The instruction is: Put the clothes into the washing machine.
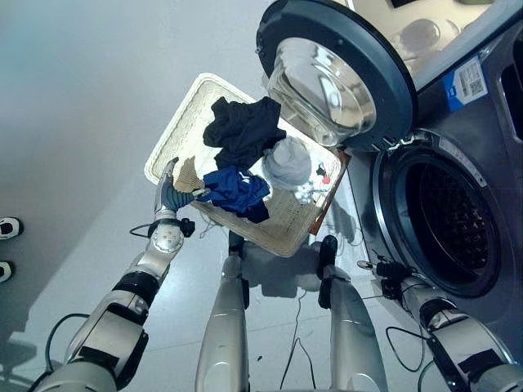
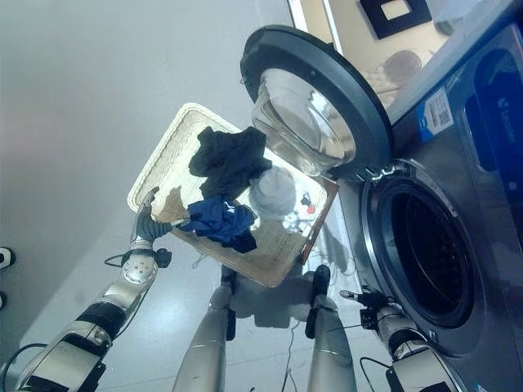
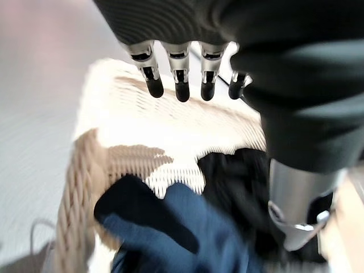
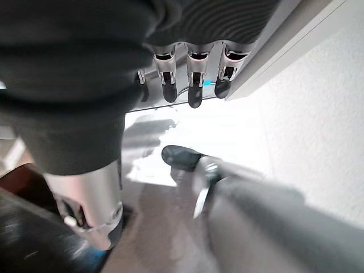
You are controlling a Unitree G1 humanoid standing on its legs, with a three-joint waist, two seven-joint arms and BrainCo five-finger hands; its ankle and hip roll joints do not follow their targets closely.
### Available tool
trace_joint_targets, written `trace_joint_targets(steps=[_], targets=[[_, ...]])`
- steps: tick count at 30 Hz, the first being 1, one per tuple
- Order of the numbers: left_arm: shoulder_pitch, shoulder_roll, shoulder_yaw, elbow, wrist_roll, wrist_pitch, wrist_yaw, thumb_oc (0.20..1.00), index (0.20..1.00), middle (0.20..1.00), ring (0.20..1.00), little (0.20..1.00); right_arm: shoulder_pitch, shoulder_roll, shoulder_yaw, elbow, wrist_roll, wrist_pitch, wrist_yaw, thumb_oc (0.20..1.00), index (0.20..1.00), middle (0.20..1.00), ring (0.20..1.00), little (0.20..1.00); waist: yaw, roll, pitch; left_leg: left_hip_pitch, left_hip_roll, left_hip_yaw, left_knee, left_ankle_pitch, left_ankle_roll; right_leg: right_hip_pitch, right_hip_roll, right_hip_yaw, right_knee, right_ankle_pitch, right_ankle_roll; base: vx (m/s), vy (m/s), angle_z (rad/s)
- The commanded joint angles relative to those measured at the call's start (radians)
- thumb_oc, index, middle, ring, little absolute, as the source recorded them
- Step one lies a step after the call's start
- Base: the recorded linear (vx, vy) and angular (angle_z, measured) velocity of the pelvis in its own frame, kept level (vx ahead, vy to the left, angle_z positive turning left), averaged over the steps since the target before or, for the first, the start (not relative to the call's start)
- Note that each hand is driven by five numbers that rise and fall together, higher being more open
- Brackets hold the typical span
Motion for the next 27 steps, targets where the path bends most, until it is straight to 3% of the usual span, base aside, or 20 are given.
trace_joint_targets(steps=[1, 5, 11, 19, 27], targets=[[-0.052, 0.051, -0.004, -0.061, 0.155, -0.015, 0.029, 1.000, 1.000, 1.000, 1.000, 1.000, 0.031, -0.031, 0.013, -0.040, 0.028, -0.004, 0.013, 1.000, 1.000, 1.000, 1.000, 1.000, -0.001, -0.064, -0.019, -0.059, -0.110, 0.014, 0.118, -0.066, 0.083, -0.007, 0.049, -0.007, -0.169, 0.207, 0.023, 0.01, -0.010, 0.03], [-0.133, 0.119, -0.127, -0.068, 0.266, 0.001, -0.029, 1.000, 1.000, 1.000, 1.000, 1.000, -0.001, -0.062, 0.019, -0.046, 0.029, -0.004, 0.033, 1.000, 1.000, 1.000, 1.000, 1.000, -0.011, -0.053, -0.019, -0.129, -0.109, 0.009, 0.181, -0.091, 0.089, -0.081, 0.055, -0.001, -0.120, 0.195, 0.020, 0.01, -0.002, 0.00], [-0.219, 0.144, -0.250, -0.049, 0.299, 0.019, -0.075, 1.000, 1.000, 1.000, 1.000, 1.000, -0.036, -0.084, 0.035, -0.045, 0.038, -0.007, 0.037, 1.000, 1.000, 1.000, 1.000, 1.000, -0.031, -0.039, -0.019, -0.198, -0.109, 0.009, 0.229, -0.102, 0.092, -0.154, 0.066, 0.017, -0.078, 0.186, 0.015, 0.02, 0.004, -0.01], [-0.278, 0.130, -0.301, 0.024, 0.326, 0.038, -0.061, 1.000, 1.000, 1.000, 1.000, 1.000, -0.059, -0.086, 0.051, -0.040, 0.045, -0.018, 0.041, 1.000, 1.000, 1.000, 1.000, 1.000, -0.048, -0.041, -0.019, -0.238, -0.108, 0.010, 0.250, -0.104, 0.090, -0.192, 0.077, 0.029, -0.067, 0.187, 0.011, 0.00, 0.001, 0.00], [-0.313, 0.086, -0.324, 0.162, 0.348, 0.089, -0.140, 1.000, 1.000, 1.000, 1.000, 1.000, -0.083, -0.075, 0.074, -0.040, 0.057, -0.021, 0.033, 1.000, 1.000, 1.000, 1.000, 1.000, -0.062, -0.054, -0.019, -0.248, -0.107, 0.007, 0.245, -0.100, 0.087, -0.199, 0.088, 0.034, -0.077, 0.190, 0.008, 0.00, 0.000, 0.00]])
